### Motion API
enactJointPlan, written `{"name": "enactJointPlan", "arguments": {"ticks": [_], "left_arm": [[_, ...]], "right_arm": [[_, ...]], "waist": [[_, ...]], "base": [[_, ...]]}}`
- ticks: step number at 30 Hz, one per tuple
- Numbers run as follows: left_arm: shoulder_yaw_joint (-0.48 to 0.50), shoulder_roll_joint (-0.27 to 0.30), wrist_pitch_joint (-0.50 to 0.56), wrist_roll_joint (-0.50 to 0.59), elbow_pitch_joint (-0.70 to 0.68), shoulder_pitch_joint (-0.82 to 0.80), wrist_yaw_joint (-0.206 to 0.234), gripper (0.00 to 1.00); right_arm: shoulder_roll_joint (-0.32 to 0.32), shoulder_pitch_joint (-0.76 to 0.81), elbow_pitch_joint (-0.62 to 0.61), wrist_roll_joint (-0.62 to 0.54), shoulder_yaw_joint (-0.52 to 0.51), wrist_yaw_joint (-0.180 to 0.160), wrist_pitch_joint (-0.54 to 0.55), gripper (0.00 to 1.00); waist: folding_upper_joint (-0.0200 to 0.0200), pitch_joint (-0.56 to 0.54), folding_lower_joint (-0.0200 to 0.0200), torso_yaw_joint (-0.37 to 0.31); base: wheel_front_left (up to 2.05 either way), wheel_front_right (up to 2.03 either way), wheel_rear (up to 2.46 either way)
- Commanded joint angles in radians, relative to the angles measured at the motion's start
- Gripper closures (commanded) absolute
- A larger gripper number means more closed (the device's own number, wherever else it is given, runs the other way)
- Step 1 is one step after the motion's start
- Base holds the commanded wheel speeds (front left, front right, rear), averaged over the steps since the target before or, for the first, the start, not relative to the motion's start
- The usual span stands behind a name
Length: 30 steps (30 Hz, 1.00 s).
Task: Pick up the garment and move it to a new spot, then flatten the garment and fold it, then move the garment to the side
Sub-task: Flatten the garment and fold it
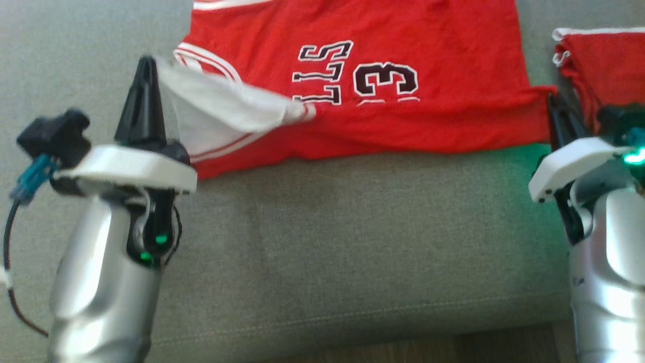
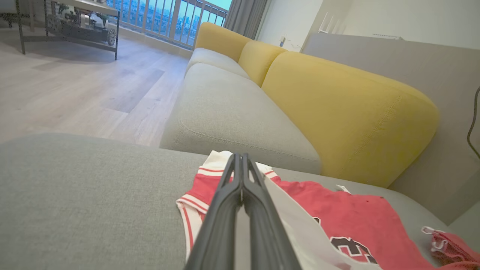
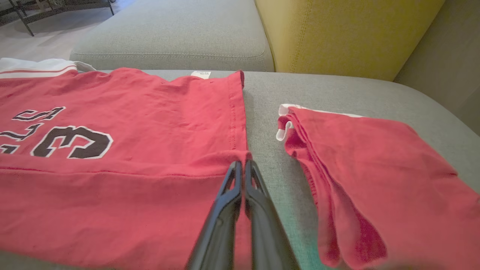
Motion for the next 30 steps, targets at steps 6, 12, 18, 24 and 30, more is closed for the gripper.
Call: {"name": "enactJointPlan", "arguments": {"ticks": [6, 12, 18, 24, 30], "left_arm": [[-0.003, 0.038, -0.057, 0.069, 0.124, -0.152, -0.024, 1.00], [0.004, 0.008, -0.096, 0.076, 0.233, -0.195, -0.072, 0.00], [0.031, -0.027, -0.100, 0.100, 0.206, -0.132, -0.072, 0.00], [0.017, -0.058, -0.090, 0.091, 0.165, 0.044, -0.034, 0.00], [-0.001, -0.061, -0.022, 0.084, 0.177, 0.117, 0.028, 0.00]], "right_arm": [[0.002, -0.121, 0.075, -0.043, -0.012, 0.000, -0.052, 1.00], [0.003, -0.191, 0.166, -0.060, 0.004, 0.000, -0.154, 0.00], [0.003, -0.176, 0.139, -0.124, -0.025, 0.000, -0.223, 0.00], [0.003, -0.106, 0.075, -0.073, -0.010, 0.000, -0.238, 0.00], [0.003, -0.069, 0.036, -0.020, 0.018, 0.000, -0.240, 0.00]], "waist": [[0.0000, 0.066, -0.0002, -0.002], [0.0000, 0.081, -0.0002, -0.003], [0.0000, 0.069, -0.0002, 0.005], [0.0000, 0.063, -0.0002, 0.010], [0.0000, 0.062, -0.0002, 0.012]], "base": [[0.00, 0.00, 0.00], [0.00, 0.00, 0.00], [0.00, 0.00, 0.00], [0.00, 0.00, 0.00], [0.00, 0.00, 0.00]]}}
